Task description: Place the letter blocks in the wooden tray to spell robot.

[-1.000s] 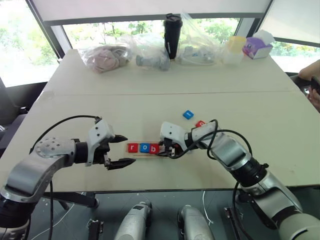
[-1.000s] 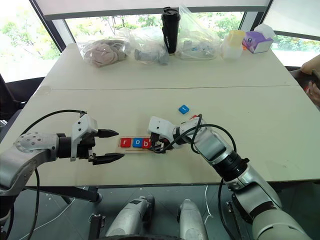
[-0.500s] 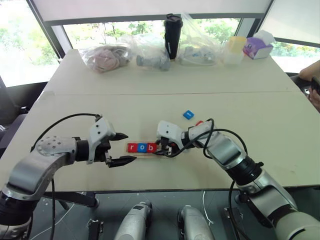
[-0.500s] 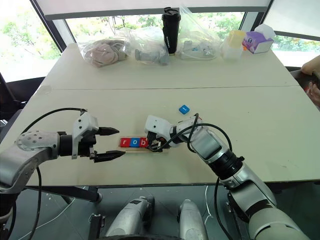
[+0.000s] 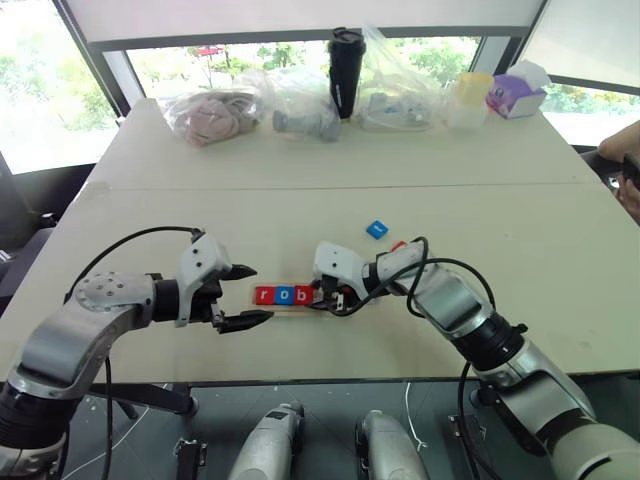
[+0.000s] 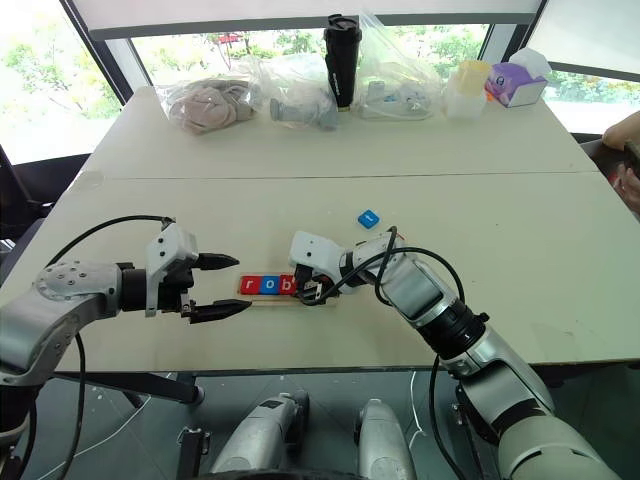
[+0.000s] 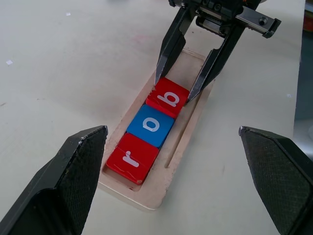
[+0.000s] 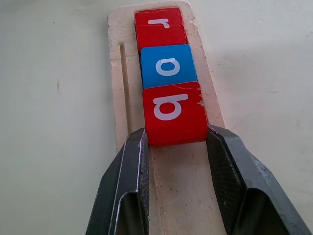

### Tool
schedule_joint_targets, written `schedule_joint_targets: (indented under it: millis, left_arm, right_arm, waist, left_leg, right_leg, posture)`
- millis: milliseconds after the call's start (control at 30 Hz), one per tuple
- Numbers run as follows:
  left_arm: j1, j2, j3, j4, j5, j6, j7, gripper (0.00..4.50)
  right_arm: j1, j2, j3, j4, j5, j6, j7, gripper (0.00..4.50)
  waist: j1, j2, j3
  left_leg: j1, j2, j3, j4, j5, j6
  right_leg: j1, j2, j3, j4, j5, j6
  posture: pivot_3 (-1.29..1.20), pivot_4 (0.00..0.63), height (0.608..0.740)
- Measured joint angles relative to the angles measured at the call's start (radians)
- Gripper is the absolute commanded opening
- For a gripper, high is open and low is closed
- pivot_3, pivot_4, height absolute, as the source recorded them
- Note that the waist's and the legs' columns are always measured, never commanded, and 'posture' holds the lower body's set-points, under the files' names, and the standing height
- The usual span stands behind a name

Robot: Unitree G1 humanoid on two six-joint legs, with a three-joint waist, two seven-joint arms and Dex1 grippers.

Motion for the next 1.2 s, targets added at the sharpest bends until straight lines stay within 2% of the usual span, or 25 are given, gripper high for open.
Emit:
schedule_joint_targets:
  millis: [200,400,567,733,933,1100,1200]
  left_arm:
    - [-0.006,-0.001,0.0,0.0,0.0,0.0,0.0,4.5]
    - [-0.006,-0.001,0.001,0.0,0.0,0.0,0.001,4.5]
    - [-0.01,-0.001,0.001,0.0,0.0,0.0,-0.001,4.5]
    - [-0.019,-0.001,0.001,0.002,0.001,0.0,-0.001,4.5]
    - [-0.029,-0.002,0.008,-0.004,-0.019,0.01,0.001,4.5]
    - [-0.101,-0.024,0.007,-0.005,-0.029,0.009,0.011,4.5]
    - [-0.151,-0.055,0.001,0.018,-0.024,0.004,0.024,4.5]
  right_arm:
    - [-0.004,0.001,-0.005,0.001,-0.011,0.003,-0.005,4.46]
    - [-0.022,0.01,-0.066,0.001,0.034,0.048,-0.004,4.46]
    - [-0.094,0.088,-0.287,0.001,0.152,0.068,-0.072,4.46]
    - [-0.11,0.104,-0.462,0.001,0.243,0.065,-0.139,4.46]
    - [0.03,-0.095,-0.509,-0.006,0.209,0.061,-0.187,4.46]
    - [0.055,-0.136,-0.527,-0.002,0.191,0.201,-0.291,4.46]
    - [0.071,-0.137,-0.518,-0.003,0.191,0.228,-0.302,4.46]
  waist:
    - [-0.001,0.0,0.0]
    - [-0.004,0.0,0.0]
    - [-0.014,0.0,0.0]
    - [-0.012,0.0,0.0]
    - [-0.007,0.0,0.0]
    - [-0.018,0.0,0.0]
    - [-0.015,0.0,0.0]
  left_leg:
    - [0.0,0.0,0.0,0.0,0.0,0.0]
    - [0.0,0.0,0.0,0.0,0.0,0.0]
    - [0.0,0.0,0.0,0.0,0.0,0.0]
    - [0.0,-0.001,0.0,-0.001,0.0,0.0]
    - [-0.001,-0.001,0.0,-0.001,0.0,0.0]
    - [-0.001,0.001,0.0,-0.001,0.001,0.001]
    - [-0.001,0.001,0.0,-0.001,0.001,0.002]
  right_leg:
    - [0.0,0.0,0.0,0.0,0.0,0.0]
    - [0.0,0.0,0.0,0.0,0.0,0.0]
    - [0.0,0.0,0.0,0.0,0.0,0.0]
    - [0.0,0.0,0.0,0.0,0.0,0.001]
    - [0.001,-0.001,0.0,-0.001,0.0,0.0]
    - [0.001,0.0,0.0,0.003,-0.001,-0.002]
    - [0.002,0.0,0.0,0.002,-0.001,-0.002]
  posture:
    - [0.0,0.15,0.74]
    - [0.0,0.15,0.74]
    - [0.0,0.15,0.74]
    - [0.0,0.15,0.74]
    - [0.0,0.15,0.74]
    - [0.0,0.15,0.74]
    - [0.0,0.15,0.74]
